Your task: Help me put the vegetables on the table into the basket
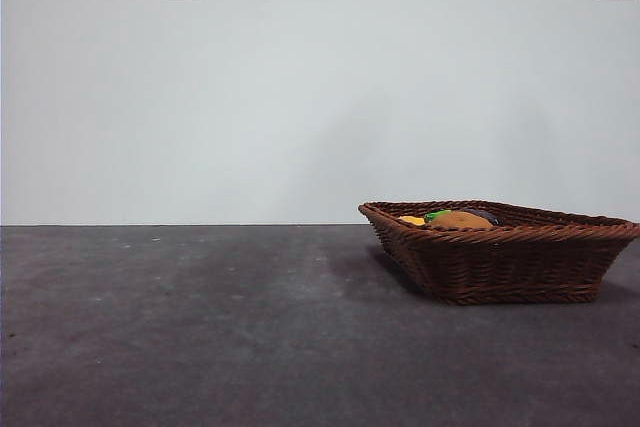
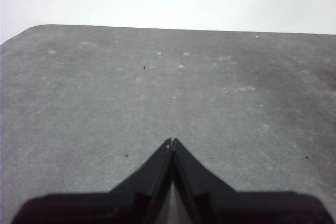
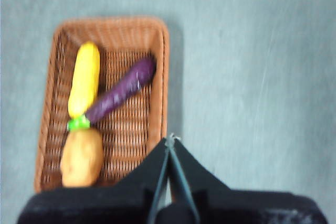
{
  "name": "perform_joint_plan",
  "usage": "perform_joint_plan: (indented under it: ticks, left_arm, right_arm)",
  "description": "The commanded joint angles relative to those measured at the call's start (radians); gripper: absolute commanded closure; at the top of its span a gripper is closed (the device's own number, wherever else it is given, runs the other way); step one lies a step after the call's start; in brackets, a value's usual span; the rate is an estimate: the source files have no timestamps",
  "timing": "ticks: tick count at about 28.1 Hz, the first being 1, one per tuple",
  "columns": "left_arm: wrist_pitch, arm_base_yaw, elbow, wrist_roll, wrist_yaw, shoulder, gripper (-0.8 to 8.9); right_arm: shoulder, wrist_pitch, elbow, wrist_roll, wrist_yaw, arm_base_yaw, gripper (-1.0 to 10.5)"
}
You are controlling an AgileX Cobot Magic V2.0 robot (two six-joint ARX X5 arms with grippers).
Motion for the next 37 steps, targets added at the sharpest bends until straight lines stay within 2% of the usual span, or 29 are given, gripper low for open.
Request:
perform_joint_plan:
  ticks: [1, 17, 24, 28, 32, 37]
  left_arm:
    - [0.009, 0.003, -0.010, 0.012, 0.002, 0.000, 8.14]
    - [0.008, 0.003, -0.010, 0.012, 0.001, 0.070, 8.14]
    - [0.008, 0.003, -0.010, 0.012, 0.001, 0.103, 8.14]
    - [0.007, 0.003, -0.010, 0.012, 0.001, 0.117, 8.14]
    - [0.007, 0.003, -0.010, 0.012, 0.001, 0.136, 8.14]
    - [0.007, 0.003, -0.010, 0.012, 0.001, 0.157, 8.14]
  right_arm:
    - [0.005, 0.040, -0.005, -0.007, 0.000, 0.001, 9.6]
    - [0.010, 0.164, -0.006, -0.006, -0.008, 0.001, 9.6]
    - [-0.113, 0.215, -0.068, -0.006, 0.117, -0.005, 9.6]
    - [-0.333, 0.397, -0.289, -0.006, 0.116, -0.005, 9.6]
    - [-0.591, 0.680, -0.595, -0.005, 0.119, -0.005, 9.6]
    - [-0.947, 0.913, -1.008, -0.004, 0.199, -0.005, 9.6]
